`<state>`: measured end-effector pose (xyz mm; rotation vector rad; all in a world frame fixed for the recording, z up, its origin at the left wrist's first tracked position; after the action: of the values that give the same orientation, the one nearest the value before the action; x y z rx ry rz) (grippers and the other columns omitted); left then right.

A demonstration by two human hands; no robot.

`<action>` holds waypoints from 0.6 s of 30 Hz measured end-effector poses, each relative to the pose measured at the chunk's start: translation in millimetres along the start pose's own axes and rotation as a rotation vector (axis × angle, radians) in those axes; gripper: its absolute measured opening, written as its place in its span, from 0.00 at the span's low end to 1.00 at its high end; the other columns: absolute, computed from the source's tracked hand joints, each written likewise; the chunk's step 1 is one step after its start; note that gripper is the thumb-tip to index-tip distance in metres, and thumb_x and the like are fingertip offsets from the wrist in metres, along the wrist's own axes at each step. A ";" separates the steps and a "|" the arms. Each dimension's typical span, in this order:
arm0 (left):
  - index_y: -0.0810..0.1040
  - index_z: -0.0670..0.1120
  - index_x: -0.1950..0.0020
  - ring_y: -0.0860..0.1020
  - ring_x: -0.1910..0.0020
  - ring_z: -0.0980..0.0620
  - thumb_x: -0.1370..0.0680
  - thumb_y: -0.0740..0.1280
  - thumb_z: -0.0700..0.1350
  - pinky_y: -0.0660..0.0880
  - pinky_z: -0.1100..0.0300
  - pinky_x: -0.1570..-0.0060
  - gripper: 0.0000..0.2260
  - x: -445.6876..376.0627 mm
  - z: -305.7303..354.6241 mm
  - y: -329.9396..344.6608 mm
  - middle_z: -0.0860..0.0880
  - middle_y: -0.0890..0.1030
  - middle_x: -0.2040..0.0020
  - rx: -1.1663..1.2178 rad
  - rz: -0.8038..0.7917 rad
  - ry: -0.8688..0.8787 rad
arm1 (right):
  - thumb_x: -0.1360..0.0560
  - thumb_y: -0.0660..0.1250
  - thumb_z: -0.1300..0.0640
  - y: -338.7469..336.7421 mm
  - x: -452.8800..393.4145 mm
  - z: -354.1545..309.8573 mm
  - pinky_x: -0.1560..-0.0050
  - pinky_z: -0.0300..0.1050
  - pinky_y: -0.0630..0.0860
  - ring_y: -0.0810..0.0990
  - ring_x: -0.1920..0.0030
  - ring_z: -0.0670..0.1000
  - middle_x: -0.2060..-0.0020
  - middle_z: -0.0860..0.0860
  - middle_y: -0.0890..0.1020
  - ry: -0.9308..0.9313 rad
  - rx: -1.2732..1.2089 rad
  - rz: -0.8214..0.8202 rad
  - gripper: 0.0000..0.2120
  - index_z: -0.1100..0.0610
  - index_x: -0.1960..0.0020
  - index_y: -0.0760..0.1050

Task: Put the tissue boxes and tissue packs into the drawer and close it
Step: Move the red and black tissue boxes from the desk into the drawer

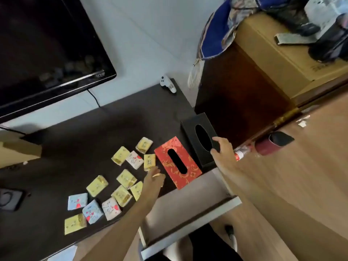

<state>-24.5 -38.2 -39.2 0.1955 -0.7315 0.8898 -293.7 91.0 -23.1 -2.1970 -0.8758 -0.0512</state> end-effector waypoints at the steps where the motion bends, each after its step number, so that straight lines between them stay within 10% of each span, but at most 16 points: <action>1: 0.71 0.49 0.31 0.75 0.41 0.55 0.20 0.67 0.42 0.71 0.62 0.48 0.17 -9.4 7.0 12.6 0.55 0.76 0.38 -0.013 0.004 0.030 | 0.20 0.67 0.64 -3.6 -17.7 2.2 0.31 0.58 0.75 0.74 0.30 0.58 0.29 0.56 0.74 -0.029 0.044 0.021 0.24 0.57 0.25 0.70; 5: 0.74 0.55 0.37 0.81 0.43 0.46 0.23 0.67 0.39 0.81 0.49 0.50 0.18 -41.4 18.0 52.1 0.47 0.82 0.43 -0.138 0.120 0.102 | 0.20 0.70 0.58 -0.2 -72.7 14.6 0.26 0.60 0.70 0.64 0.22 0.60 0.23 0.58 0.68 0.046 0.119 -0.059 0.33 0.58 0.19 0.61; 8: 0.55 0.45 0.21 0.62 0.24 0.43 0.23 0.69 0.44 0.64 0.43 0.28 0.34 -62.1 4.9 64.4 0.44 0.61 0.23 -0.296 0.276 0.028 | 0.20 0.71 0.54 17.7 -95.4 31.8 0.27 0.63 0.70 0.67 0.23 0.60 0.22 0.58 0.69 0.104 0.088 -0.175 0.37 0.57 0.17 0.56; 11: 0.42 0.48 0.18 0.49 0.20 0.48 0.22 0.70 0.45 0.53 0.54 0.26 0.43 -70.4 -1.8 70.4 0.49 0.50 0.18 -0.312 0.413 0.079 | 0.20 0.71 0.54 34.2 -108.0 48.2 0.30 0.64 0.74 0.73 0.26 0.60 0.26 0.55 0.74 0.127 0.017 -0.225 0.35 0.55 0.19 0.57; 18: 0.43 0.51 0.18 0.65 0.25 0.45 0.25 0.73 0.42 0.67 0.42 0.30 0.46 -87.3 -29.3 69.8 0.48 0.64 0.22 -0.205 0.482 -0.050 | 0.19 0.70 0.55 42.8 -109.3 64.0 0.34 0.62 0.78 0.78 0.31 0.59 0.30 0.54 0.78 0.066 0.014 -0.127 0.29 0.54 0.22 0.64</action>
<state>-99.0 -36.8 -127.6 -0.1497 -0.9306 1.2604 -365.8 50.3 -128.0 -2.1121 -0.9746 -0.1773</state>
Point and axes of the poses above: each hand's wrist, its own x-axis away from the middle knuckle, its own y-axis out of the palm, z = x × y, the point moved 6 cm from there along -x, towards the middle knuckle
